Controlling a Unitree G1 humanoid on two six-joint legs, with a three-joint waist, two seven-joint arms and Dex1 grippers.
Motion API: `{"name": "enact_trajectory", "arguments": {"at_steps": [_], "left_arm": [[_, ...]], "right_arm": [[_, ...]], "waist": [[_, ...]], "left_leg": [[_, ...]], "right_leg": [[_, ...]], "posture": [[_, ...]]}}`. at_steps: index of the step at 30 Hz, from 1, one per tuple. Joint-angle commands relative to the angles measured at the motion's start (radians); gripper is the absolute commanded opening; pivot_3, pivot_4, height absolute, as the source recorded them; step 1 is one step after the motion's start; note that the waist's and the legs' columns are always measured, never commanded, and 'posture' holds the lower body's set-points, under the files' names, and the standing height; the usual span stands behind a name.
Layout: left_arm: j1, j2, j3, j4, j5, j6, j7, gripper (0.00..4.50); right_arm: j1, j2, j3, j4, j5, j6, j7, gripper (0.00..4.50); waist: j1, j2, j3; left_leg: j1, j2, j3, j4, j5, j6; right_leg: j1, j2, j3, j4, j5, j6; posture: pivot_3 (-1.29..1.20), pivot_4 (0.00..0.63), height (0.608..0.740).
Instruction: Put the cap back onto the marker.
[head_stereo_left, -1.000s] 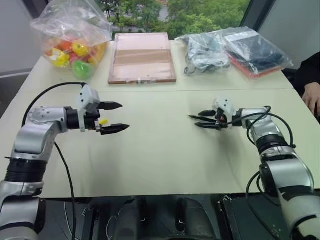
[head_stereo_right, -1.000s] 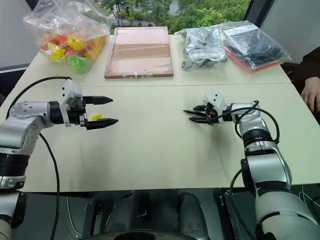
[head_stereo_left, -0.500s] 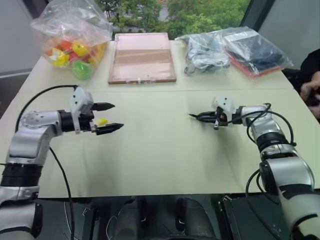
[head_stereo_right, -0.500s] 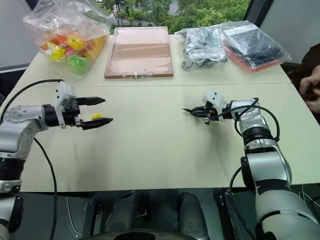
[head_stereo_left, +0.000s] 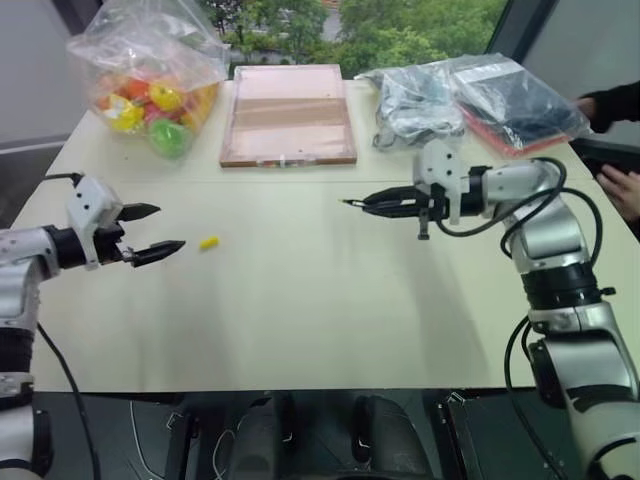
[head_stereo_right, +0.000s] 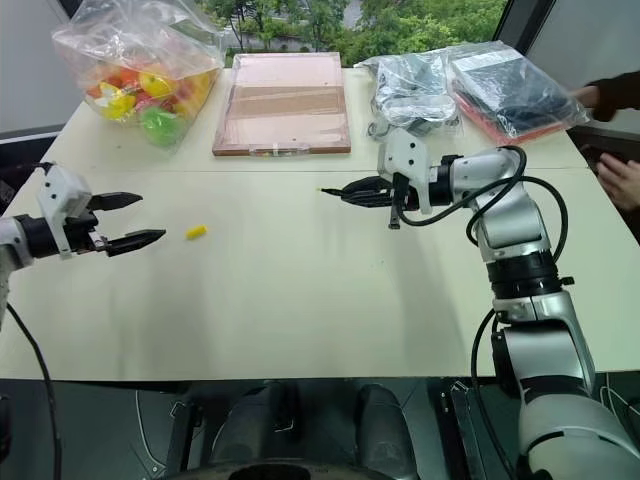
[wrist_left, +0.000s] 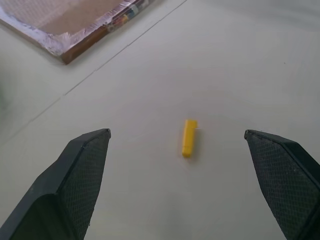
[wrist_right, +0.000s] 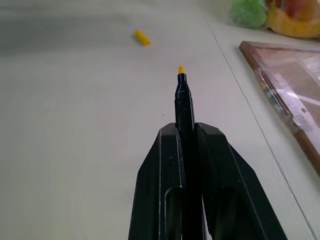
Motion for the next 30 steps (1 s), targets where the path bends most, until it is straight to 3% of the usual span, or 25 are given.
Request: {"name": "enact_trajectory", "arguments": {"at_steps": [1,13,26,29,30], "left_arm": [[-0.071,-0.048,-0.027,0.122,0.041,-0.069,0.003,4.5],[-0.295,-0.144,-0.115,0.531,0.176,-0.243,-0.042,4.5],[-0.321,-0.179,-0.135,0.641,0.239,-0.329,-0.052,4.5],[-0.319,-0.184,-0.134,0.643,0.238,-0.329,-0.06,3.7],[-0.317,-0.185,-0.134,0.641,0.238,-0.329,-0.062,3.19]], "right_arm": [[0.02,-0.006,-0.024,-0.081,0.036,0.046,-0.043,0.06],[0.051,-0.062,-0.041,-0.202,0.07,0.115,-0.105,0.06],[0.073,-0.085,-0.051,-0.232,0.103,0.129,-0.151,0.06],[0.067,-0.083,-0.048,-0.223,0.102,0.124,-0.156,0.0],[0.067,-0.084,-0.048,-0.223,0.103,0.123,-0.157,0.0]], "waist": [[0.001,-0.001,0.0],[-0.002,-0.001,-0.001],[-0.001,-0.001,-0.001],[-0.001,-0.001,-0.001],[-0.001,-0.001,-0.001]], "left_leg": [[0.0,0.0,0.0,0.0,0.0,0.0],[0.0,0.0,0.0,0.001,0.0,0.001],[0.0,0.0,0.0,0.001,-0.003,0.005],[0.0,0.0,0.0,0.001,-0.003,0.005],[0.0,0.0,0.0,0.001,-0.003,0.005]], "right_leg": [[0.0,0.0,0.0,0.0,0.0,0.0],[0.0,0.0,0.0,0.001,0.0,0.0],[0.0,0.0,0.0,0.001,0.0,0.0],[0.0,0.0,0.0,0.001,0.0,0.0],[0.0,0.0,0.0,0.001,0.0,0.0]], "posture": [[0.0,0.15,0.74],[0.0,0.15,0.74],[0.0,0.15,0.74],[0.0,0.15,0.74],[0.0,0.15,0.74]]}}
